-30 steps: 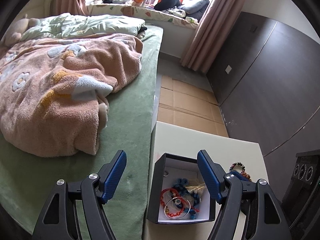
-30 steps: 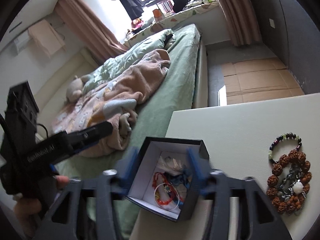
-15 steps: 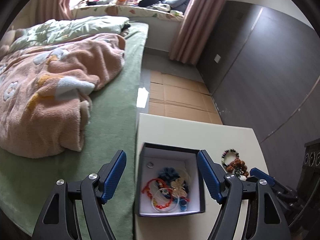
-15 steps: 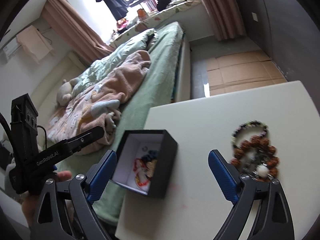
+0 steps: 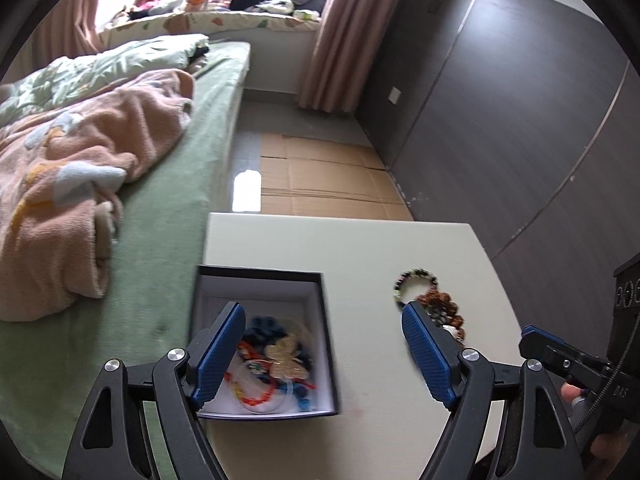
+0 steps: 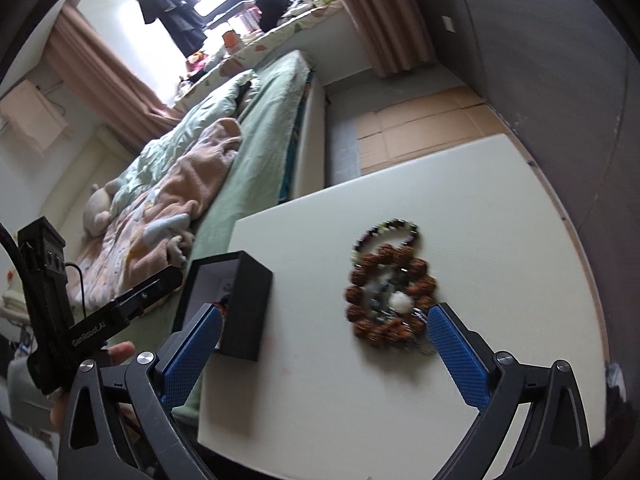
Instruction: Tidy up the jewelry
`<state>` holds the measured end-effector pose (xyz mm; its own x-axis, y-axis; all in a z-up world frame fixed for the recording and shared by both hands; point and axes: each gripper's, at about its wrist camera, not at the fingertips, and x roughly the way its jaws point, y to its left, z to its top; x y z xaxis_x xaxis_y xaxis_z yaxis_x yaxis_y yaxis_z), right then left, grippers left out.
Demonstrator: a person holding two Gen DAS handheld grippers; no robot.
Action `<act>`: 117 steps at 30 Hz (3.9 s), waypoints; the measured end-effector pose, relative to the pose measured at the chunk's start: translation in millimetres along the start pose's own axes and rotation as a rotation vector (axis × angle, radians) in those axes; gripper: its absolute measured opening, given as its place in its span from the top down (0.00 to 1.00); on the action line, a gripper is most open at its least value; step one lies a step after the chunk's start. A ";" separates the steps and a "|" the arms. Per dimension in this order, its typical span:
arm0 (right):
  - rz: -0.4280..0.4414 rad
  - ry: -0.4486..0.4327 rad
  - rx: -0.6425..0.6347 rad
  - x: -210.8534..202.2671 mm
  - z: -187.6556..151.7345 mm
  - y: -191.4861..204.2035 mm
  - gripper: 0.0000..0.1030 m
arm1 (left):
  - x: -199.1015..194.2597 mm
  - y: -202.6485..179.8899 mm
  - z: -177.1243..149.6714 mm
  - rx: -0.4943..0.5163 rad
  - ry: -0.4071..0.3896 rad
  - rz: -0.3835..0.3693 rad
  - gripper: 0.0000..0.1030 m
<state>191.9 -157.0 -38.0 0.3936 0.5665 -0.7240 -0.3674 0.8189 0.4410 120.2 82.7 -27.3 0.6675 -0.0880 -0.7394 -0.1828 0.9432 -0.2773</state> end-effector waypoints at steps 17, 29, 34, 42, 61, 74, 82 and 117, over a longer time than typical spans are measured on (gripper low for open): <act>-0.060 -0.002 0.237 -23.7 -3.8 -71.7 0.00 | 44.2 -66.9 -10.1 0.098 0.062 -0.054 0.29; -0.067 -0.020 0.307 -32.0 4.0 -97.4 0.01 | 107.0 -94.0 -21.8 0.164 0.181 -0.011 0.51; -0.072 -0.025 0.303 -33.1 7.5 -100.3 0.01 | 125.9 -95.2 -26.5 0.164 0.213 0.010 0.55; -0.086 -0.008 0.280 -28.5 8.3 -98.4 0.01 | 136.5 -100.0 -34.0 0.181 0.216 0.006 0.59; -0.107 0.021 0.290 -25.1 0.5 -112.6 0.01 | 60.8 -110.9 -18.9 0.161 0.060 -0.142 0.82; -0.125 0.059 0.244 -6.3 1.1 -100.5 0.01 | 0.1 -97.4 5.2 0.127 -0.083 -0.215 0.82; -0.118 0.081 0.213 6.3 2.5 -88.0 0.02 | -42.1 -89.6 14.7 0.118 -0.173 -0.244 0.82; -0.296 0.187 0.028 92.9 7.9 -34.7 0.48 | -53.4 -23.0 24.3 -0.011 -0.217 -0.164 0.82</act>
<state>247.9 -132.0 -116.4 0.3172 0.2794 -0.9062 -0.2359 0.9488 0.2100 106.3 73.5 33.4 0.8276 -0.1672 -0.5358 -0.0669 0.9185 -0.3898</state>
